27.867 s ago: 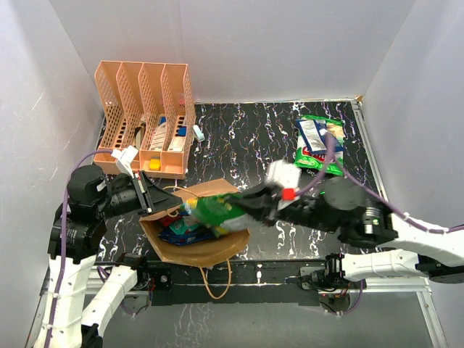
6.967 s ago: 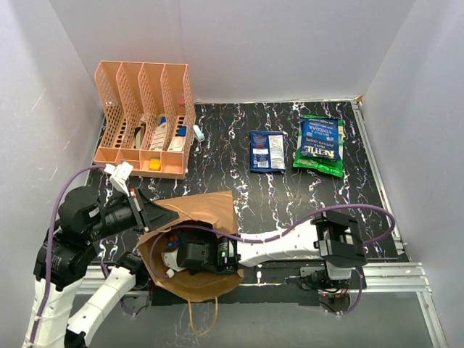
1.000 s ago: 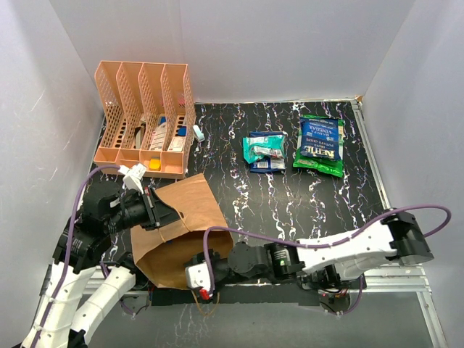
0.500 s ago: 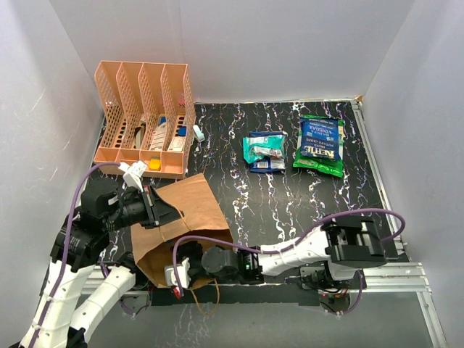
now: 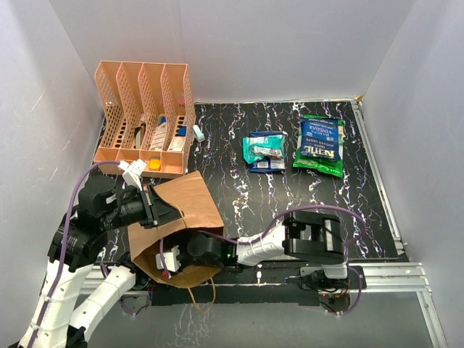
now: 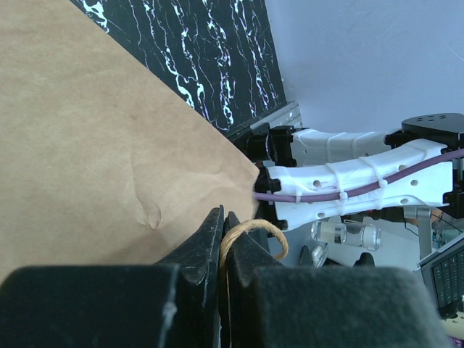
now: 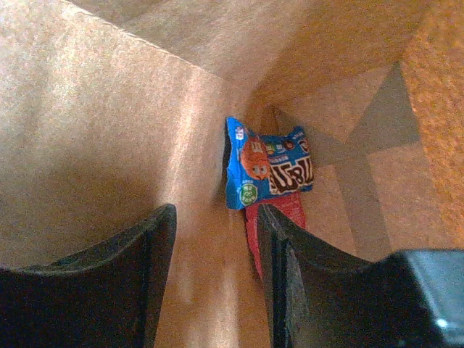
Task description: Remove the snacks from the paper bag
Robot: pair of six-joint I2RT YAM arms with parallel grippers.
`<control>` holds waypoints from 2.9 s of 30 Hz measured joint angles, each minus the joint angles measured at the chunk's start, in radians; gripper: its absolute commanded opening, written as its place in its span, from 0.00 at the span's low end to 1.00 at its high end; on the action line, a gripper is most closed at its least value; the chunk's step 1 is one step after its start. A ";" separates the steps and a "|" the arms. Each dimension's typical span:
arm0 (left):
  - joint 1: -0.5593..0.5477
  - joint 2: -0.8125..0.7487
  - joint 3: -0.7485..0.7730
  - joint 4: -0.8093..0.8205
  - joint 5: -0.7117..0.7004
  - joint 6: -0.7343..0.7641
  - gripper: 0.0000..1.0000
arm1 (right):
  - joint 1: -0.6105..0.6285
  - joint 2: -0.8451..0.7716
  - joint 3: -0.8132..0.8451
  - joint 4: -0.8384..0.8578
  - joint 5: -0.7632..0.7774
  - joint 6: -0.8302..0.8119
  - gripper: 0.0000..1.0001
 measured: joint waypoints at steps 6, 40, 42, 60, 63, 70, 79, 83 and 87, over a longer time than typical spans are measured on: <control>0.000 0.004 0.000 0.001 0.017 -0.007 0.00 | -0.028 0.064 0.063 0.016 -0.015 -0.010 0.62; 0.000 0.026 -0.055 0.156 0.056 -0.117 0.00 | 0.120 -0.253 -0.125 -0.072 0.239 0.230 0.51; 0.000 0.032 -0.055 0.162 0.068 -0.117 0.00 | 0.116 -0.209 -0.117 -0.026 0.282 0.234 0.48; 0.000 0.074 -0.055 0.207 0.186 -0.123 0.00 | -0.011 0.153 0.079 0.290 0.134 0.146 0.60; 0.000 0.087 -0.055 0.209 0.198 -0.123 0.00 | -0.021 0.199 0.126 0.290 0.103 0.148 0.66; 0.000 0.096 -0.051 0.209 0.209 -0.123 0.00 | -0.050 0.280 0.236 0.254 0.077 0.201 0.74; 0.000 0.077 -0.048 0.185 0.202 -0.123 0.00 | -0.106 0.350 0.369 0.115 0.233 0.331 0.39; 0.000 0.043 -0.047 0.156 0.179 -0.123 0.00 | -0.133 0.349 0.360 0.056 0.306 0.369 0.36; 0.000 -0.001 -0.047 0.113 0.143 -0.122 0.00 | -0.146 0.297 0.282 0.022 0.358 0.390 0.36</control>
